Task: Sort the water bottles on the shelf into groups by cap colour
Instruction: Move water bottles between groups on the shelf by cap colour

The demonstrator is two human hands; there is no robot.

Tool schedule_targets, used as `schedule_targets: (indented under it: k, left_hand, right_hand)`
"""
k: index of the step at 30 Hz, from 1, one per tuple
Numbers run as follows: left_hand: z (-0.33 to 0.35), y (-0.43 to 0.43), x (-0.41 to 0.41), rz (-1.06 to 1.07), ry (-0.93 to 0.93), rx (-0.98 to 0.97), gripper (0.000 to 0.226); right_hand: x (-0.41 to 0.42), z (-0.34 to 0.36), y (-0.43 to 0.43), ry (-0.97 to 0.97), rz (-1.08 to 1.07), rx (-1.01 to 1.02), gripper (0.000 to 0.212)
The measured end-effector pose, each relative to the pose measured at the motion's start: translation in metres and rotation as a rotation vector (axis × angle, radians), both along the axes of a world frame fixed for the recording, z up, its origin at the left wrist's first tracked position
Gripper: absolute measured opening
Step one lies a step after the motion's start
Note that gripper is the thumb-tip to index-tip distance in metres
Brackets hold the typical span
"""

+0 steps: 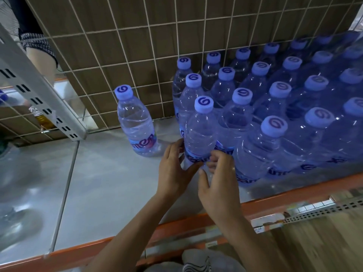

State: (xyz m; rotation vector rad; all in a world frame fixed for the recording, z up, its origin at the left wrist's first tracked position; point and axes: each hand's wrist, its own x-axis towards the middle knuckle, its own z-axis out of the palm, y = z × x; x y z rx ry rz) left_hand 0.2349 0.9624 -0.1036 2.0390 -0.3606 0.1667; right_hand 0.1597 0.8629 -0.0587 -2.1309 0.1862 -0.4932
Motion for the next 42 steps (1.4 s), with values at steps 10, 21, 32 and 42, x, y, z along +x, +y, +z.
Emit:
schedule_targets:
  k: [10, 21, 32, 42]
  left_hand:
    - [0.001, 0.054, 0.015, 0.649, -0.045, -0.092, 0.081]
    - [0.009, 0.084, 0.016, 0.283, 0.164, 0.013, 0.064]
    - [0.001, 0.047, -0.042, -0.079, -0.029, 0.142, 0.067]
    - [0.015, -0.009, -0.057, 0.005, -0.021, 0.197, 0.073]
  right_hand:
    - [0.009, -0.013, 0.021, -0.004, 0.258, -0.086, 0.026]
    - [0.004, -0.027, 0.001, 0.069, 0.277, -0.11, 0.03]
    - [-0.021, -0.026, -0.024, -0.004, 0.267, -0.045, 0.043]
    - [-0.043, -0.031, -0.038, -0.129, 0.052, 0.104, 0.035]
